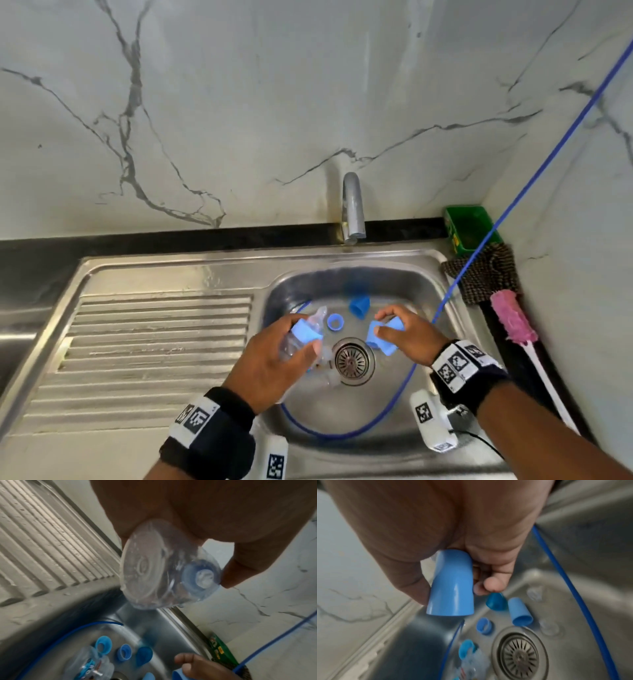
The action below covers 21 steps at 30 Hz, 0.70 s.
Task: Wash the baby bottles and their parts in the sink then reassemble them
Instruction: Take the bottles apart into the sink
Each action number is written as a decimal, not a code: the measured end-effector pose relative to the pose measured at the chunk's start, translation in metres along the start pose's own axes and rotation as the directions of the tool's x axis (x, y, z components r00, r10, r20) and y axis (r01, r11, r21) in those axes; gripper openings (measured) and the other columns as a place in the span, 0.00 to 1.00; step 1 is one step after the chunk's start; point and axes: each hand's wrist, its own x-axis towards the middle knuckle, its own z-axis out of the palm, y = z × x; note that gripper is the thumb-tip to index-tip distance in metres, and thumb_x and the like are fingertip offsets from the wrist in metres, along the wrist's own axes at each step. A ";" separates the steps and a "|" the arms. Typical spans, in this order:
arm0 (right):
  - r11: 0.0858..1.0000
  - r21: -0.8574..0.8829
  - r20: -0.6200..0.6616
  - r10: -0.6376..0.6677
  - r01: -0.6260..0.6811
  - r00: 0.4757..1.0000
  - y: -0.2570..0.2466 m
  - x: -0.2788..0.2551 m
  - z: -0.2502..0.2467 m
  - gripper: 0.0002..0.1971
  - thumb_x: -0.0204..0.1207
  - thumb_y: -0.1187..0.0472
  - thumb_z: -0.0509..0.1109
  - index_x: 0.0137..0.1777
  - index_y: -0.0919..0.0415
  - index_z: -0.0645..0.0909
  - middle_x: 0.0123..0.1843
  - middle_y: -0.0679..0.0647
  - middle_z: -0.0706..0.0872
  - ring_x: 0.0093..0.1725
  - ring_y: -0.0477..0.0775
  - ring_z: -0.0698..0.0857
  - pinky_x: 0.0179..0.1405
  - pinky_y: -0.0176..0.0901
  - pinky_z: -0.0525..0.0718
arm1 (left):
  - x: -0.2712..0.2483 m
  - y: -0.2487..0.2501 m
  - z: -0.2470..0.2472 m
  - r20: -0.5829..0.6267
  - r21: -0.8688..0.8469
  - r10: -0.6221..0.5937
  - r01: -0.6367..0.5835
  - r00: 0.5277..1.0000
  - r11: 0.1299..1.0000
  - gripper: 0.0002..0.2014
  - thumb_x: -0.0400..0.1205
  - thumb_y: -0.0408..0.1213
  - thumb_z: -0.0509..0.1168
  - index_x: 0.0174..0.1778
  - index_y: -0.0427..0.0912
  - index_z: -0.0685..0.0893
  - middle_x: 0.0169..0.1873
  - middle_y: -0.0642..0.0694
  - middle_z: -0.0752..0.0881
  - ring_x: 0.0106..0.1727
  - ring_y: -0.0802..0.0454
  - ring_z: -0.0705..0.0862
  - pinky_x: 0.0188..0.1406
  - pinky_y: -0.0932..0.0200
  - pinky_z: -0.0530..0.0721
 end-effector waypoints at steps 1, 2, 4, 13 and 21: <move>0.997 -0.076 0.049 0.027 -0.023 0.998 0.010 0.011 0.011 0.10 0.76 0.57 0.78 0.52 0.48 0.81 0.54 0.50 0.85 0.52 0.55 0.84 0.52 0.44 0.82 | -0.001 -0.006 0.000 -0.008 -0.003 -0.019 0.019 1.000 1.000 0.12 0.82 0.41 0.73 0.55 0.62 0.81 0.46 0.74 0.86 0.43 0.71 0.85 0.43 0.78 0.75; 0.989 -0.142 0.096 0.061 -0.047 0.994 0.017 0.023 0.024 0.12 0.75 0.56 0.79 0.54 0.48 0.80 0.56 0.52 0.84 0.53 0.56 0.83 0.55 0.45 0.81 | -0.001 -0.014 -0.001 -0.014 -0.004 -0.043 0.043 0.999 0.999 0.12 0.82 0.42 0.73 0.58 0.60 0.82 0.47 0.74 0.86 0.45 0.71 0.85 0.44 0.78 0.75; 0.965 -0.253 0.165 0.114 -0.070 0.980 0.026 0.040 0.049 0.20 0.73 0.53 0.80 0.61 0.49 0.78 0.59 0.54 0.81 0.54 0.54 0.82 0.56 0.42 0.79 | 0.000 -0.027 -0.004 -0.027 -0.001 -0.073 0.073 0.997 0.997 0.13 0.81 0.41 0.72 0.60 0.58 0.82 0.49 0.72 0.87 0.48 0.69 0.86 0.46 0.79 0.75; 0.836 -0.509 0.133 0.310 -0.203 0.941 0.059 0.094 0.099 0.31 0.74 0.44 0.78 0.71 0.59 0.75 0.66 0.57 0.82 0.59 0.56 0.83 0.51 0.37 0.73 | 0.015 -0.074 -0.008 -0.006 0.019 -0.212 0.212 0.977 0.977 0.14 0.79 0.46 0.74 0.60 0.60 0.83 0.47 0.73 0.87 0.51 0.68 0.85 0.47 0.79 0.76; 0.860 -0.449 0.089 0.313 -0.242 0.946 0.070 0.090 0.084 0.23 0.77 0.46 0.76 0.65 0.59 0.81 0.59 0.54 0.85 0.61 0.57 0.85 0.53 0.38 0.76 | 0.041 -0.076 -0.003 0.033 -0.007 -0.198 0.198 0.980 0.980 0.13 0.81 0.49 0.73 0.59 0.67 0.81 0.49 0.75 0.87 0.52 0.71 0.85 0.49 0.80 0.76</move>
